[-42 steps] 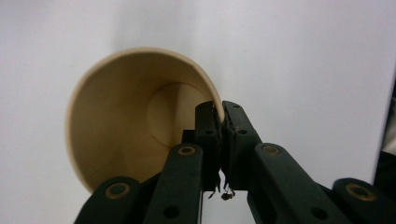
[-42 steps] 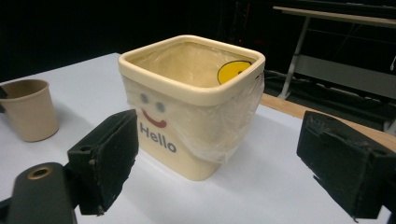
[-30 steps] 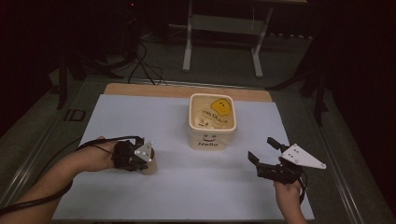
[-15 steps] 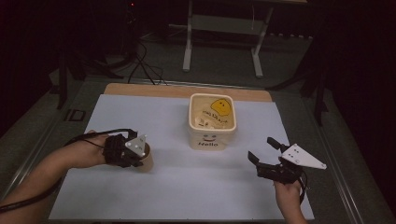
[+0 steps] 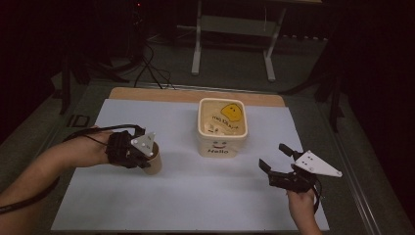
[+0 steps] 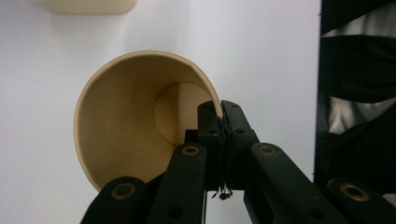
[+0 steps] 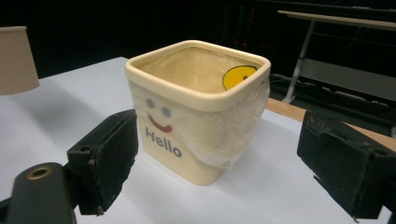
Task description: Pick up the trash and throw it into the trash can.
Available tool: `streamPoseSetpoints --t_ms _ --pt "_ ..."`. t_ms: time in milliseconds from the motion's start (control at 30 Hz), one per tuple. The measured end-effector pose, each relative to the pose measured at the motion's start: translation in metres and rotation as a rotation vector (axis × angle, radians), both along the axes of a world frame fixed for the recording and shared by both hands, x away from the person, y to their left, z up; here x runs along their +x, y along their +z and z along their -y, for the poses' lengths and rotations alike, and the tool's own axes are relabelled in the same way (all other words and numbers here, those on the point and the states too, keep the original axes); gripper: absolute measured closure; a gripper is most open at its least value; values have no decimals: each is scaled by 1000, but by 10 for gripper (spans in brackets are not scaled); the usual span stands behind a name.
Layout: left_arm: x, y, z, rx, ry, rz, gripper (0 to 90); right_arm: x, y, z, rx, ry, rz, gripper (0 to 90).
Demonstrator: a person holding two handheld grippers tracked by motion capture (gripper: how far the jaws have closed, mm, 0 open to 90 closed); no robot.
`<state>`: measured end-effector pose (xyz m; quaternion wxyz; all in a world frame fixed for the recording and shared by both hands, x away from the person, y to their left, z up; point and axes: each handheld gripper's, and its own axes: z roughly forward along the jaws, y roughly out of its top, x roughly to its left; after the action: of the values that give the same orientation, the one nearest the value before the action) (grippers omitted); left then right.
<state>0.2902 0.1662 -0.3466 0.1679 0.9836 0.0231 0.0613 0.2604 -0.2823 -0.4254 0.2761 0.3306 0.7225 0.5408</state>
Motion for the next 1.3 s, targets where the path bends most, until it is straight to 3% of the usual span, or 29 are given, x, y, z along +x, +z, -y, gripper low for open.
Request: streamPoseSetpoints --t_ms 400,567,767,1300 --pt "4 34 17 2 -41 1 891 0 -1 0 1 0 0 125" --pt "9 56 28 10 -67 25 890 0 -1 -1 0 1 0 125" --pt "16 72 37 2 -76 39 890 0 -1 0 0 3 -1 125" --pt "35 101 72 13 -110 54 890 0 -1 0 2 7 -3 125"
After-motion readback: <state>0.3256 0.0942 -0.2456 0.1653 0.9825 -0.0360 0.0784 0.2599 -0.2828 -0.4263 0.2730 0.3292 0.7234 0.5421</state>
